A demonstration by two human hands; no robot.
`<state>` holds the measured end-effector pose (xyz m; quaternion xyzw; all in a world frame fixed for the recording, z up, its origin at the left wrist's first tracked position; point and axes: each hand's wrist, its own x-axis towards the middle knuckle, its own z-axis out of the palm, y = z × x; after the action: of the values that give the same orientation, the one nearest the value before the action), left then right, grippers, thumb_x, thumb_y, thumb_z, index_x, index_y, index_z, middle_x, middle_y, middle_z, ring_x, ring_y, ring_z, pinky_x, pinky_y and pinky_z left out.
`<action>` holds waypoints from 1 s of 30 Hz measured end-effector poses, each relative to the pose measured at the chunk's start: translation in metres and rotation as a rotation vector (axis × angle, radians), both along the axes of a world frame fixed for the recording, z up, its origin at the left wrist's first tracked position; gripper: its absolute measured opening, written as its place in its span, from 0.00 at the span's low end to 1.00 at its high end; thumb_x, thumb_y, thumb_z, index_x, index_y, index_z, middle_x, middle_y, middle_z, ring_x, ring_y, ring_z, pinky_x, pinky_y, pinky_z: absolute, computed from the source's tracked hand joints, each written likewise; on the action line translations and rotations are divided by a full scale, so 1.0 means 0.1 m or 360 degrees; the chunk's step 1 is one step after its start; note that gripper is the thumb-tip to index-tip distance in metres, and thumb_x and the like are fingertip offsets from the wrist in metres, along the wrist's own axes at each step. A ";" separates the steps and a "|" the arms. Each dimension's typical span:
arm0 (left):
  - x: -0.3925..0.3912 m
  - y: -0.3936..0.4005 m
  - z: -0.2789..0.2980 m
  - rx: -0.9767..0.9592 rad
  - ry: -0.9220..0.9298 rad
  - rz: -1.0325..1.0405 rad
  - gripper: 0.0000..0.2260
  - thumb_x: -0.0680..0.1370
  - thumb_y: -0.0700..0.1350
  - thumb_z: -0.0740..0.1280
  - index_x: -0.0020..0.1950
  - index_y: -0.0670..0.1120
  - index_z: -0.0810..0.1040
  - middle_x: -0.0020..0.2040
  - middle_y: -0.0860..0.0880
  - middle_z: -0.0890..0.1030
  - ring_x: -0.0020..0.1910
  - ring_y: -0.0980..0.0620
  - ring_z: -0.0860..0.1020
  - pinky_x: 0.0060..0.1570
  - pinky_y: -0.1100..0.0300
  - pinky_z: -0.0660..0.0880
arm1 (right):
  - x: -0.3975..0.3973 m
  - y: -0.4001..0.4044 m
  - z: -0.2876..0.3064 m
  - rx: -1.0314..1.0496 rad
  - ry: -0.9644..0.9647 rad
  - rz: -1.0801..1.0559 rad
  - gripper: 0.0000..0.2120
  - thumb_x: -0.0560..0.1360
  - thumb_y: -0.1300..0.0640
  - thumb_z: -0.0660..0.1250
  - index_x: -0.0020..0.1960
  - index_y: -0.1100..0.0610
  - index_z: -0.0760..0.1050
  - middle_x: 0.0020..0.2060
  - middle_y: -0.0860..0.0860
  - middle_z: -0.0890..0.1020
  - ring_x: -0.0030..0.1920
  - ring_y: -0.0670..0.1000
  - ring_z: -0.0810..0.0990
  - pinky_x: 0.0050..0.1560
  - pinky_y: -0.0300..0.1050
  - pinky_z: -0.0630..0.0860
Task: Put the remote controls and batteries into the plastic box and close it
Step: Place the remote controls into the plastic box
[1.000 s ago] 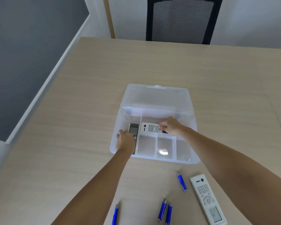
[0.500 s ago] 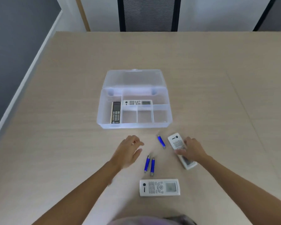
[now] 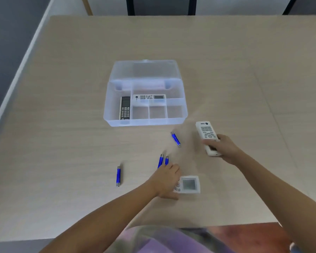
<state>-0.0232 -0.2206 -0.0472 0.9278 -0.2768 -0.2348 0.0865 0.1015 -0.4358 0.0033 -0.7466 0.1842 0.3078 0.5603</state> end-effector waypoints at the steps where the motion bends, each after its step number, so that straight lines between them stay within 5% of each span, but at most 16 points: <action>1: 0.06 0.03 0.10 -0.0163 0.0112 0.0173 0.28 0.69 0.59 0.71 0.59 0.42 0.70 0.54 0.44 0.75 0.45 0.46 0.73 0.46 0.53 0.73 | 0.06 -0.03 0.08 0.0115 -0.0013 -0.0056 0.13 0.71 0.57 0.72 0.53 0.62 0.77 0.36 0.53 0.77 0.32 0.51 0.76 0.31 0.41 0.76; 5: 0.70 0.36 0.61 -0.0699 0.0231 0.0656 0.29 0.70 0.54 0.71 0.66 0.49 0.61 0.51 0.46 0.82 0.41 0.47 0.78 0.36 0.59 0.72 | 0.37 -0.09 0.41 0.0471 -0.0076 -0.0256 0.12 0.77 0.54 0.64 0.55 0.60 0.77 0.42 0.54 0.80 0.36 0.53 0.81 0.38 0.43 0.80; 8: 1.51 0.78 0.84 -0.0851 0.0136 0.0882 0.31 0.72 0.54 0.71 0.69 0.51 0.59 0.56 0.45 0.81 0.45 0.46 0.80 0.40 0.55 0.77 | 0.67 -0.05 0.62 0.0635 -0.0140 -0.0283 0.12 0.79 0.60 0.58 0.59 0.59 0.75 0.50 0.55 0.82 0.46 0.54 0.82 0.42 0.44 0.83; 14: 2.84 1.35 0.86 -0.0383 0.0112 0.0859 0.27 0.79 0.50 0.64 0.75 0.51 0.56 0.66 0.44 0.76 0.53 0.44 0.76 0.48 0.54 0.72 | 1.26 0.22 0.63 0.0427 -0.0443 -0.0038 0.13 0.78 0.62 0.62 0.62 0.57 0.72 0.48 0.52 0.83 0.41 0.46 0.84 0.44 0.43 0.82; 17: 3.15 1.41 0.64 -0.0218 0.0202 0.0753 0.25 0.80 0.47 0.63 0.75 0.51 0.59 0.67 0.42 0.75 0.61 0.41 0.75 0.56 0.51 0.71 | 1.50 0.39 0.52 0.0267 -0.0543 0.0046 0.13 0.77 0.60 0.64 0.61 0.58 0.70 0.48 0.55 0.82 0.42 0.52 0.83 0.47 0.50 0.77; 19: 3.24 1.40 0.50 -0.0228 0.0337 0.0726 0.21 0.79 0.46 0.64 0.71 0.52 0.64 0.63 0.41 0.77 0.55 0.41 0.76 0.54 0.49 0.73 | 1.61 0.50 0.48 0.0198 -0.0610 0.0119 0.13 0.76 0.60 0.65 0.60 0.58 0.72 0.48 0.57 0.82 0.45 0.57 0.81 0.50 0.55 0.75; 21: 3.28 1.41 0.37 -0.0233 0.0458 0.0696 0.20 0.78 0.45 0.64 0.69 0.53 0.65 0.63 0.42 0.77 0.52 0.42 0.77 0.53 0.50 0.75 | 1.73 0.60 0.45 0.0114 -0.0696 0.0190 0.12 0.77 0.61 0.63 0.61 0.58 0.73 0.48 0.58 0.82 0.45 0.57 0.80 0.49 0.52 0.75; 25: 3.22 1.48 0.13 -0.0094 0.0552 0.0643 0.27 0.79 0.49 0.63 0.76 0.57 0.59 0.75 0.50 0.68 0.67 0.45 0.71 0.66 0.48 0.70 | 1.91 0.79 0.36 -0.0002 -0.0784 0.0293 0.13 0.78 0.61 0.61 0.62 0.57 0.75 0.46 0.57 0.82 0.42 0.53 0.78 0.44 0.44 0.74; 30: 3.01 1.50 0.17 0.0178 0.0115 0.0592 0.21 0.80 0.53 0.60 0.73 0.55 0.66 0.68 0.44 0.70 0.69 0.42 0.65 0.67 0.46 0.61 | 2.13 1.15 0.19 -0.0145 -0.0773 0.0461 0.14 0.76 0.62 0.62 0.60 0.58 0.77 0.48 0.56 0.81 0.45 0.52 0.79 0.45 0.43 0.73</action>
<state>0.2778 -0.0710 -0.0304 0.9573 -0.0838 -0.2628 0.0865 0.3145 -0.3208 0.0221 -0.8415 -0.0504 0.1883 0.5039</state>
